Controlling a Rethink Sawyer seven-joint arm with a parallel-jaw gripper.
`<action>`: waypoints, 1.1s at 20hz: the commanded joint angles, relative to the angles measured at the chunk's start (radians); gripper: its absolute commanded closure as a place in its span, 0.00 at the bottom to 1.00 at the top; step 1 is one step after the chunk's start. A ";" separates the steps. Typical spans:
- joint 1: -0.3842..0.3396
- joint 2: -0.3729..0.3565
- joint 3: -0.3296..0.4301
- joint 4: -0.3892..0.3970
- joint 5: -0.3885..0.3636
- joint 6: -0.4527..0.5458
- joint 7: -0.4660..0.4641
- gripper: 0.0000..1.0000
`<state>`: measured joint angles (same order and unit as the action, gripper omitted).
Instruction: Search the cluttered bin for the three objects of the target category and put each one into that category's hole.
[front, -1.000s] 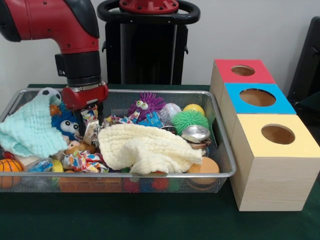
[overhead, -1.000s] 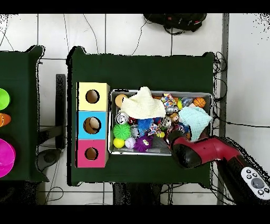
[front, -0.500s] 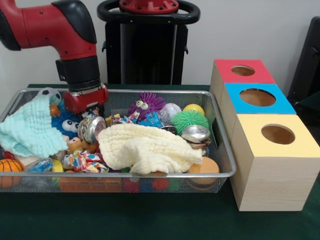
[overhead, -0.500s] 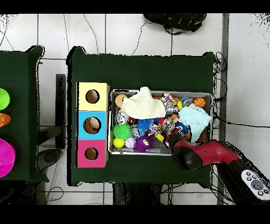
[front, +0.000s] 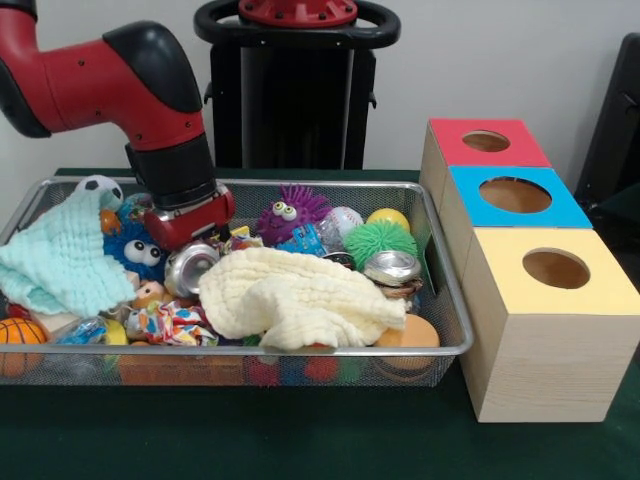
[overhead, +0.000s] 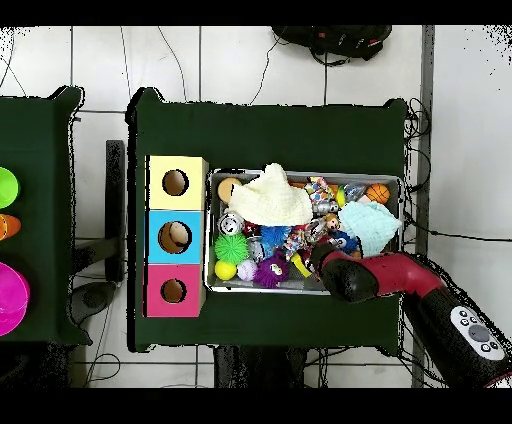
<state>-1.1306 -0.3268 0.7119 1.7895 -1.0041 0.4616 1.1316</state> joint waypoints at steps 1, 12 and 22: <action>0.022 0.195 0.089 -0.224 -0.005 0.125 -0.423 0.00; 0.077 0.097 0.099 -0.247 0.053 0.207 -0.338 0.00; 0.403 -0.116 -0.297 -0.313 0.202 0.381 0.506 0.00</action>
<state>-0.8642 -0.3954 0.5726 1.6242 -0.8593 0.7488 1.1682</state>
